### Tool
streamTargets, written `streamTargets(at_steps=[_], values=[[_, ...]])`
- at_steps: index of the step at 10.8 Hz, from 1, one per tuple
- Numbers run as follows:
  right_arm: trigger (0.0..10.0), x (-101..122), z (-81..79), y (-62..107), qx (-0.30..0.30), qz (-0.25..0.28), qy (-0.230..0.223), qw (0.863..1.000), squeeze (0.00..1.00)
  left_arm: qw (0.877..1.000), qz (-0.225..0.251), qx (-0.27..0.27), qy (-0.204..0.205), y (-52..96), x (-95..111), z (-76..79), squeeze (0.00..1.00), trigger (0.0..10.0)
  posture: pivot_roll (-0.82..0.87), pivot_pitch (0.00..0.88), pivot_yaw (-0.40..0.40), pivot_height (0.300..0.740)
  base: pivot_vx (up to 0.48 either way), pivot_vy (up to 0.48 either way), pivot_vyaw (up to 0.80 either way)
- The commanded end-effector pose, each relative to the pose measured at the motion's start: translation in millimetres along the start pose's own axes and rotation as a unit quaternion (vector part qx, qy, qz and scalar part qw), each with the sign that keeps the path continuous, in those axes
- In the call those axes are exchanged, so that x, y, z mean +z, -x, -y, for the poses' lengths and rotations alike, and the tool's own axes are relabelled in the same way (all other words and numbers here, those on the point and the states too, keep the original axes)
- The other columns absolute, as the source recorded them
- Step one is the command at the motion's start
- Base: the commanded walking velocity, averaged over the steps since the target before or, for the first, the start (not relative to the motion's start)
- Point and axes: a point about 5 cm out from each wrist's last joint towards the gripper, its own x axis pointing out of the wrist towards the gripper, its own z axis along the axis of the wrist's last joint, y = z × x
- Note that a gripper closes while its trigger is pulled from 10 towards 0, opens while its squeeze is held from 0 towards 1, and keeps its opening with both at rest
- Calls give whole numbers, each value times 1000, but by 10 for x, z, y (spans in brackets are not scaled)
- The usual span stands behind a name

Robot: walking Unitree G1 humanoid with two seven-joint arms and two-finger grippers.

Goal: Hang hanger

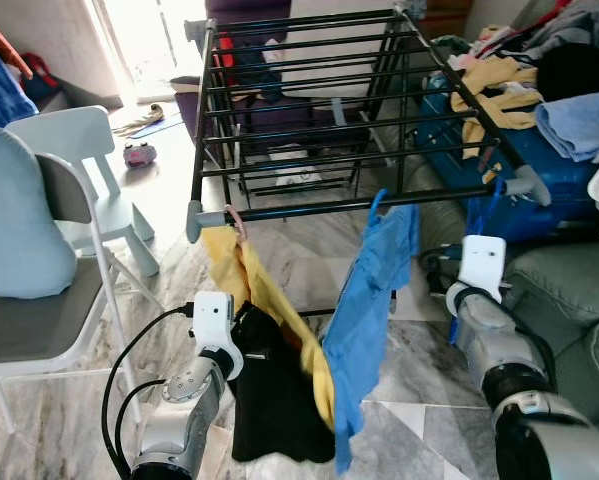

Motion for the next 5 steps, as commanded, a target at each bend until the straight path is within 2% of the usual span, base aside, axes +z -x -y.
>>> streamTargets(at_steps=[1, 2, 3, 5], values=[[10000, 99, -11, -30, -5, 7, -13, 1000, 0, 1000, 13, 0, -10, 10, 76, -20, 0, 10000, -110, 0, 69, 740, 0, 0, 0], [1490, 107, -8, -52, -16, -9, -37, 999, 0, 1000, 12, -8, -11, -21, 100, 1, 0, 10000, -112, 0, 73, 740, 0, 0, 0], [0, 110, -16, -52, -13, -9, -41, 999, 0, 1000, 11, -9, -10, -25, 102, 1, 0, 10000, -111, 0, 74, 740, 0, 0, 0], [0, 130, -37, -60, -6, -9, -43, 999, 0, 1000, 3, -16, -4, -19, 69, 33, 0, 10000, -111, 0, 74, 740, 0, 0, 0]])
